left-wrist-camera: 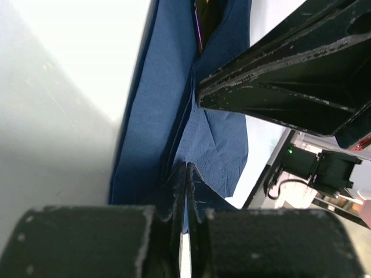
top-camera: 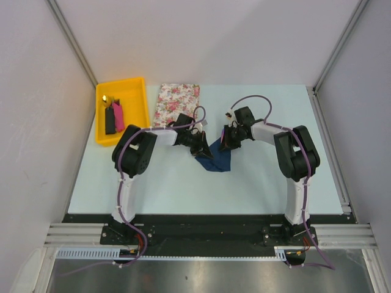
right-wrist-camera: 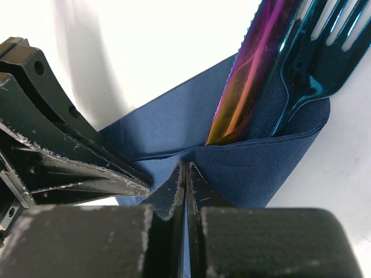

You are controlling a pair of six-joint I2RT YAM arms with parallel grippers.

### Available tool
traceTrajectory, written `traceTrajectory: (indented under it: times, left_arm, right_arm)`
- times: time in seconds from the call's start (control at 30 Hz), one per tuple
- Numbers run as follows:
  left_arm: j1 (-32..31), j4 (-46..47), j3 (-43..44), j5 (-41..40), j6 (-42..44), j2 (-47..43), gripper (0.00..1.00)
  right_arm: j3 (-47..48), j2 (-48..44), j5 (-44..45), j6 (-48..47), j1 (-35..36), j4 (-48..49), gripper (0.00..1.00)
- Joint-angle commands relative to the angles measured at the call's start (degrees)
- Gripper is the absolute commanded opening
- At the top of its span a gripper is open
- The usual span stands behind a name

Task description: Place the utensils on the paper napkin and roll it up

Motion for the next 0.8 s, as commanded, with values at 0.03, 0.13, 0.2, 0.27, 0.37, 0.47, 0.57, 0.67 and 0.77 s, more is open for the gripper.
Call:
traceTrajectory:
  times: [0.03, 0.13, 0.2, 0.27, 0.37, 0.47, 0.57, 0.67, 0.77]
  left_arm:
    - [0.2, 5.4, -2.0, -2.1, 1.7, -6.0, 0.15]
    - [-1.1, 8.4, -2.2, -0.7, 1.0, -8.4, 0.18]
    - [-2.5, 10.5, -2.3, -0.1, -0.2, -8.6, 0.18]
    - [-3.6, 10.8, -2.3, -0.2, -1.0, -8.1, 0.16]
    - [-4.3, 12.7, -3.4, -0.8, -2.6, -7.1, 0.14]
    - [-4.5, 13.5, -3.6, -1.7, -4.4, -5.0, 0.11]
    - [-4.6, 14.1, -2.9, -3.3, -5.6, -2.8, 0.10]
    - [-4.5, 12.2, -2.0, -4.8, -6.0, -0.5, 0.08]
    - [-4.2, 11.0, -3.2, -5.9, -6.1, 0.5, 0.05]
  right_arm:
    - [-0.2, 3.2, 3.4, -2.0, 0.0, -0.4, 0.00]
    - [-0.7, 3.5, 2.0, -1.6, -0.2, 0.3, 0.00]
    - [-0.7, 3.6, 0.9, -1.3, -0.2, 0.6, 0.00]
    - [-0.6, 3.6, 0.3, -1.2, -0.3, 0.8, 0.00]
    - [-0.1, 3.5, 0.2, -1.1, -0.7, 0.9, 0.00]
    - [0.3, 3.5, 0.1, -1.1, -1.0, 0.8, 0.00]
    - [0.4, 3.3, -0.4, -0.9, -1.0, 0.6, 0.00]
    - [0.5, 2.4, -1.4, -0.7, -1.0, 0.9, 0.00]
    - [1.3, 0.8, -2.7, -0.4, -1.0, 1.3, 0.00]
